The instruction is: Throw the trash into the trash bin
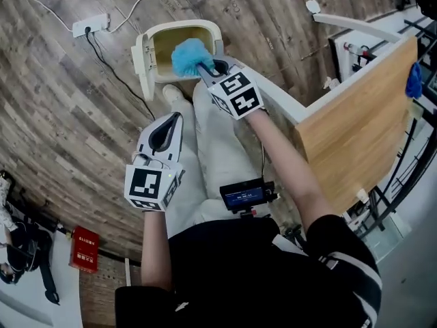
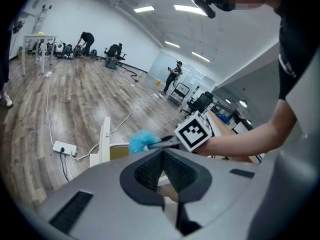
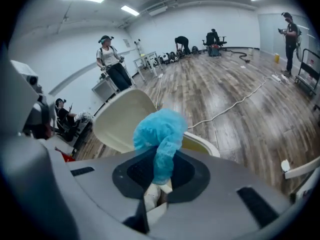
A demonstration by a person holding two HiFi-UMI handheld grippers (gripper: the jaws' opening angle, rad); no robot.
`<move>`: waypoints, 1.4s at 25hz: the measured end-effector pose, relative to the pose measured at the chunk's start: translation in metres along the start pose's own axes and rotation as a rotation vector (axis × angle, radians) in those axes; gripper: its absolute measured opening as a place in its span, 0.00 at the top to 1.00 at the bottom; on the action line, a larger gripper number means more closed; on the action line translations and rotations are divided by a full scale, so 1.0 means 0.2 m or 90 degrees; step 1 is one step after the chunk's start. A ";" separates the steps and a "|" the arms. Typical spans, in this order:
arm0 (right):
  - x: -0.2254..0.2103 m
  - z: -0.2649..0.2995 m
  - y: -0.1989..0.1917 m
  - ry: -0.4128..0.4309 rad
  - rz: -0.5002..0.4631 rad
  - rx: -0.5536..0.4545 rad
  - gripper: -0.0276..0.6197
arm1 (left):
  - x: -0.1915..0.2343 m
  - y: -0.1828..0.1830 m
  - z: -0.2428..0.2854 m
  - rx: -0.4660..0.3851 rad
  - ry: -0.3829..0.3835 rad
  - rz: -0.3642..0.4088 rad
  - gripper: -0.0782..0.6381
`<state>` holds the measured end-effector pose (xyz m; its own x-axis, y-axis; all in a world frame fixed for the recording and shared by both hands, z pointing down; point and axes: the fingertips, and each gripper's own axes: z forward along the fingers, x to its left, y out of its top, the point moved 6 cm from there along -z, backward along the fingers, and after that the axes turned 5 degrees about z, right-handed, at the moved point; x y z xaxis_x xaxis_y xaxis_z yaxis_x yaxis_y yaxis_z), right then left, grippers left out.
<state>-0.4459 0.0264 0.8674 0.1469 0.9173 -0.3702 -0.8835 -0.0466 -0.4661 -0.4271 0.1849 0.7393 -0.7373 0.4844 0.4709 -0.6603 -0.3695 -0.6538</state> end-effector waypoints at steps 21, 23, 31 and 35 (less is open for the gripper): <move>-0.29 0.55 -0.33 -0.063 0.071 0.093 0.73 | 0.05 -0.18 0.12 0.030 -0.010 -0.044 0.89; -0.24 0.43 -0.25 -0.064 0.059 0.066 0.82 | 0.01 -0.11 0.09 0.015 -0.010 -0.016 0.89; 0.21 -0.35 0.23 0.013 0.017 -0.101 0.96 | -0.27 0.38 -0.26 -0.070 -0.014 0.113 0.89; 0.39 -0.80 0.55 0.014 -0.054 -0.233 0.96 | -0.35 0.67 -0.40 -0.150 -0.006 0.164 0.89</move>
<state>-0.4607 0.0302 0.6584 0.2258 0.9157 -0.3323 -0.6508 -0.1120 -0.7510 -0.4513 0.1652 0.5710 -0.8775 0.3914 0.2772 -0.4018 -0.2843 -0.8705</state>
